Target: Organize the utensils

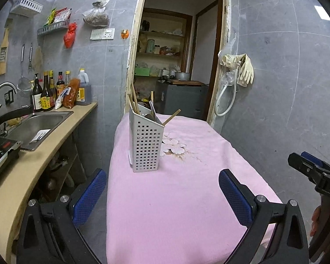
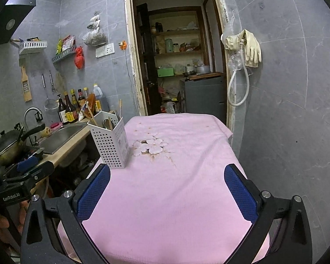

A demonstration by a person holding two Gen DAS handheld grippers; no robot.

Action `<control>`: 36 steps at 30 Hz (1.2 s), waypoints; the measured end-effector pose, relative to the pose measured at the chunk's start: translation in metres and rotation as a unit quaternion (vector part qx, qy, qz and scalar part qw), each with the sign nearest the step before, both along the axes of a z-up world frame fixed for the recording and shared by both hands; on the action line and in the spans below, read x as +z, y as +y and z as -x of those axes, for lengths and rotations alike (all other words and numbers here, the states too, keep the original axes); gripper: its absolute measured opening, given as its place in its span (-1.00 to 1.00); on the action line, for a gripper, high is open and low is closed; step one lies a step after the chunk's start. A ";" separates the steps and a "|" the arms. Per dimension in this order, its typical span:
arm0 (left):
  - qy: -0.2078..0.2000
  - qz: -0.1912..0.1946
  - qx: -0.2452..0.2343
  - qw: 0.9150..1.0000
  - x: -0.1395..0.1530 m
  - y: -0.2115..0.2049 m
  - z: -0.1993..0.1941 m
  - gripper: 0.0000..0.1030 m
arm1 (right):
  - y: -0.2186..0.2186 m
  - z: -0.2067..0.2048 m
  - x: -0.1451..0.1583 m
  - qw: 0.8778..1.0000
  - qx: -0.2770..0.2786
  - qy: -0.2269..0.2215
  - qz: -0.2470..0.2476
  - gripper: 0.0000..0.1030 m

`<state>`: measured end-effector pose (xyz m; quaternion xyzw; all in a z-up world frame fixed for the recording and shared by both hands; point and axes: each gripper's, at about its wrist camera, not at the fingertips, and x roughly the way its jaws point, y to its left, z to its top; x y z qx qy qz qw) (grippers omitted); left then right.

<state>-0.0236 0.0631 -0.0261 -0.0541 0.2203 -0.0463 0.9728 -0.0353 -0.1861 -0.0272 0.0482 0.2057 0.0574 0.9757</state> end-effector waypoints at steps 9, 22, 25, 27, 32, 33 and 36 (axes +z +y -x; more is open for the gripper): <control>-0.001 -0.003 0.003 1.000 0.001 -0.003 -0.001 0.99 | -0.003 -0.001 -0.002 1.000 0.004 0.003 -0.003 0.97; 0.003 -0.004 0.001 1.000 0.001 -0.006 -0.002 0.99 | -0.006 -0.002 -0.004 1.000 0.004 0.005 -0.004 0.97; 0.003 -0.005 0.001 1.000 0.000 -0.006 -0.003 0.99 | -0.006 -0.002 -0.004 1.000 0.003 0.005 -0.004 0.97; 0.004 -0.004 0.001 1.000 0.000 -0.006 -0.003 0.99 | -0.006 -0.002 -0.004 1.000 0.004 0.006 -0.004 0.97; 0.004 -0.004 0.001 1.000 0.000 -0.006 -0.003 0.99 | -0.005 -0.002 -0.004 1.000 0.003 0.006 -0.004 0.97; 0.004 -0.004 0.000 1.000 0.001 -0.005 -0.003 0.99 | -0.005 -0.002 -0.004 1.000 0.003 0.005 -0.004 0.97; 0.007 -0.003 0.000 1.000 -0.001 -0.008 -0.004 0.99 | -0.006 -0.002 -0.004 1.000 0.002 0.006 -0.005 0.97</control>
